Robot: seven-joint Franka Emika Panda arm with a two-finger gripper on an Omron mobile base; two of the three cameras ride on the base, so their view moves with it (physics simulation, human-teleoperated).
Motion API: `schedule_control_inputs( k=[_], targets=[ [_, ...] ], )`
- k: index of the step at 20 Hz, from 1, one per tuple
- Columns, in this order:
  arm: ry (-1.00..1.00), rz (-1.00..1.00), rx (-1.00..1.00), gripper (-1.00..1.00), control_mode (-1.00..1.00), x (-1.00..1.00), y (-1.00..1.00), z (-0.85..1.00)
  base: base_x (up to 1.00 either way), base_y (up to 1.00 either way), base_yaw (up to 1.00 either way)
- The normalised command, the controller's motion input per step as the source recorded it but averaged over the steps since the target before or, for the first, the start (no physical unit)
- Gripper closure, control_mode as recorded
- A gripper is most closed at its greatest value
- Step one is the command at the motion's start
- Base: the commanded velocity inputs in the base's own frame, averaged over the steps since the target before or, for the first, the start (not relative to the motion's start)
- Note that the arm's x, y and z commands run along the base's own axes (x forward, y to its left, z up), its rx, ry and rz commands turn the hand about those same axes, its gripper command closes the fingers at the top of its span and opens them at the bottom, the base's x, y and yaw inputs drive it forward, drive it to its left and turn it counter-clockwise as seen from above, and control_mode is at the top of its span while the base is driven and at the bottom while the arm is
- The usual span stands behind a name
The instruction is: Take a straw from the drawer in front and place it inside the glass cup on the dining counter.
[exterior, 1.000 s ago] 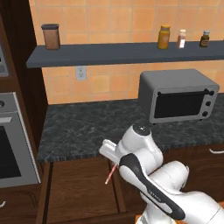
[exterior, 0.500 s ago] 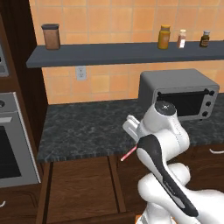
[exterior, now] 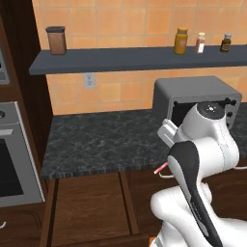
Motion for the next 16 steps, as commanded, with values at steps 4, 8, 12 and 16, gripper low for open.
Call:
schedule_control_inputs(
  k=[4,8,12,16],
  targets=[
    [-0.27,0.00,0.00,1.00,-1.00,-0.01,-0.17,-0.44,0.00,0.00,0.00],
    [-0.18,-0.02,0.00,1.00,1.00,-0.01,-0.09,-0.23,-0.02,-0.08,-0.02],
    [0.00,0.00,0.00,1.00,1.00,0.00,0.00,0.00,-0.08,-0.57,-0.09],
    [0.00,0.00,0.00,1.00,1.00,0.00,0.00,0.00,-0.03,-0.79,-0.08]
  ],
)
